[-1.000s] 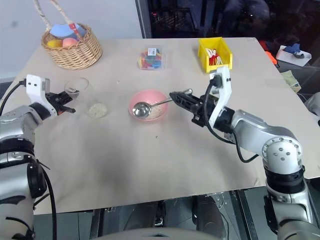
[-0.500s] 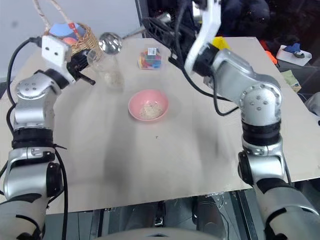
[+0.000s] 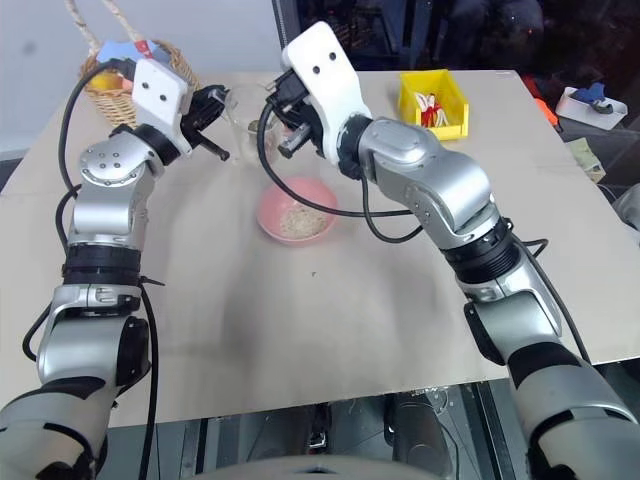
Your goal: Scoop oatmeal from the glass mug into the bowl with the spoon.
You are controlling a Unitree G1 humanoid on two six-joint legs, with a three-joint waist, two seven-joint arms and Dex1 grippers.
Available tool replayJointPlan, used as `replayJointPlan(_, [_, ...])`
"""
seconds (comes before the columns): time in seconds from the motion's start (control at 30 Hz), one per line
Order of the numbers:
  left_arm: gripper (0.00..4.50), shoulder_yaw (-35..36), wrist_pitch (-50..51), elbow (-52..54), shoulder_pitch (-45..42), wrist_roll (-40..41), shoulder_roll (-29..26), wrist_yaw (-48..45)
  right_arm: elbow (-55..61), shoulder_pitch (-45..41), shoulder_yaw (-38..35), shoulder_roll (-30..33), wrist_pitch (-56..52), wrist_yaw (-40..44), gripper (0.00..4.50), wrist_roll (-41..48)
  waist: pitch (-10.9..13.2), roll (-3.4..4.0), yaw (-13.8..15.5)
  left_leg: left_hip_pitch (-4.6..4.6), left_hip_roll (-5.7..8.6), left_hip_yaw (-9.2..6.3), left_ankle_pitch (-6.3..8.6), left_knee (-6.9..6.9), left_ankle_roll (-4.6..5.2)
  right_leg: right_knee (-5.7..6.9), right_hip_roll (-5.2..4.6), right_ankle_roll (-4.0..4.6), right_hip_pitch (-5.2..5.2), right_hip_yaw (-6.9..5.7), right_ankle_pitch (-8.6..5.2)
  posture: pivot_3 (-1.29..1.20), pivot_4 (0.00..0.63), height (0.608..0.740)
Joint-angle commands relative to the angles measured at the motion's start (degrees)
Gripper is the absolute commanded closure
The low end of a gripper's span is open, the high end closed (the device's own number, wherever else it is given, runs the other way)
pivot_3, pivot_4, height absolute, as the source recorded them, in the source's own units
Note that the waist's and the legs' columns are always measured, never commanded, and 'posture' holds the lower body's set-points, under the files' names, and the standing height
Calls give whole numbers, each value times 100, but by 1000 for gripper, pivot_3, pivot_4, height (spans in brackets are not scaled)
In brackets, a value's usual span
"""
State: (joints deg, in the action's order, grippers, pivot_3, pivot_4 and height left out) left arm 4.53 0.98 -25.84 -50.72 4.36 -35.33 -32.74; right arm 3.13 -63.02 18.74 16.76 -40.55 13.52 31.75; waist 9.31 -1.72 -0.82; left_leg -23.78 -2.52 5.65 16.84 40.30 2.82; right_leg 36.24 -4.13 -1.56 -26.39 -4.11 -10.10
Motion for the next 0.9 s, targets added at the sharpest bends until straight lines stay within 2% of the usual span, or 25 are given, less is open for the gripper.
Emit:
replayJointPlan(0.03, [4448, 192, -225, 131, -358, 11, -65, 176, -34, -221, -161, 17, 103, 155, 4500, -534, 0, 0, -3, -6, 0, 1, -1, 0, -1, 3, 0, 0, -7, 0, 0, 0, 150, 740])
replayJointPlan(0.17, [4448, 59, -532, 101, -420, -156, -24, 221, -475, -265, 181, -82, 330, 292, 4500, -1262, 0, 0, -7, -8, 0, 2, -1, 0, -2, 9, 0, 0, -12, 0, -1, 0, 150, 740])
replayJointPlan(0.3, [4448, 6, -690, 35, -464, -257, 39, 260, -809, -239, 112, -332, 364, 482, 4500, -1473, 0, 1, -11, -6, 1, 4, -3, 0, -6, 15, 0, 0, -13, 2, -1, 0, 150, 740])
replayJointPlan(0.6, [4448, -180, -1077, -433, -634, -569, 69, 300, -1066, -208, -1027, -984, -333, 640, 4500, -856, 1, 1, -1, -8, 2, 4, -5, 0, -9, 20, 0, 0, -18, 2, 0, 0, 150, 740])
replayJointPlan(0.9, [4448, -243, -1333, -954, -767, -717, 117, 334, -1072, -306, -2148, -1406, -1151, 289, 4500, -238, 1, 2, -17, -7, 2, 3, -6, 0, -11, 24, 0, 0, -19, 2, 0, 0, 150, 740])
